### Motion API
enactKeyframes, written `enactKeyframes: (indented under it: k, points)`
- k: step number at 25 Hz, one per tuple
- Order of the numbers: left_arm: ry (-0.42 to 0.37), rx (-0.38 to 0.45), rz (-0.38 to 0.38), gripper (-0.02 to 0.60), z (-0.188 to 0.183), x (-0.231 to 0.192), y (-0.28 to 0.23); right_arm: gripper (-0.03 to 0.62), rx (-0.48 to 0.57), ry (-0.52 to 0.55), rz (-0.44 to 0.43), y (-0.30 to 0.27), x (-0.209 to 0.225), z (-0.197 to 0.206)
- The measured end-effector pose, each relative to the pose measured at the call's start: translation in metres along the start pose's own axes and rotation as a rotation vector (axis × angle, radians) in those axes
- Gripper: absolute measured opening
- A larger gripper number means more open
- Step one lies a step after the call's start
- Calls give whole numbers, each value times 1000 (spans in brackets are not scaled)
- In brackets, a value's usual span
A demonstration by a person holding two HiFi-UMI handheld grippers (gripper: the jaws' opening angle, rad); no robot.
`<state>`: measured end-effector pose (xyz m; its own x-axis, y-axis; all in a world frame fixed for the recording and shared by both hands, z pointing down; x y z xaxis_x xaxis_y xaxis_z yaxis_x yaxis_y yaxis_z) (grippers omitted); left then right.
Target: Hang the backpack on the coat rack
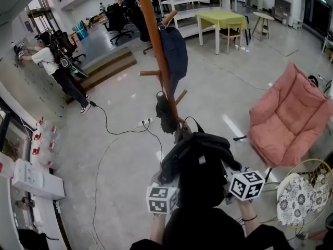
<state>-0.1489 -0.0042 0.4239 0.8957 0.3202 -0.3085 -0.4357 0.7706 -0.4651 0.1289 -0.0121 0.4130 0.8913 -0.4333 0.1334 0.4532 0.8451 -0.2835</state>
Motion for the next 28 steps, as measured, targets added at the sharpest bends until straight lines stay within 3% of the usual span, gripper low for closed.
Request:
enactKeyframes:
  k: [11,28]
  points:
    - [17,-49,-15,126,-10,-26,-45,32,-54,-8,-18,-52,21,2]
    - [106,-188,-95,126,20,-65,-133,32,-191,2,-82,-147,67,46]
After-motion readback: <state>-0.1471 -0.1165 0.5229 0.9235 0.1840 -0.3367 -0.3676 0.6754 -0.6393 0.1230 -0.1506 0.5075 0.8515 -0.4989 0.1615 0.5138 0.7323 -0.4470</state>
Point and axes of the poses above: the fingertips, and each gripper's own axes: y backward along the fingers, x to its right, z out of its underside, the point moved 10 cm from there along y, backward along the fingers, and after that the axes turned 14 degrees about y, right-handed, at the moved point
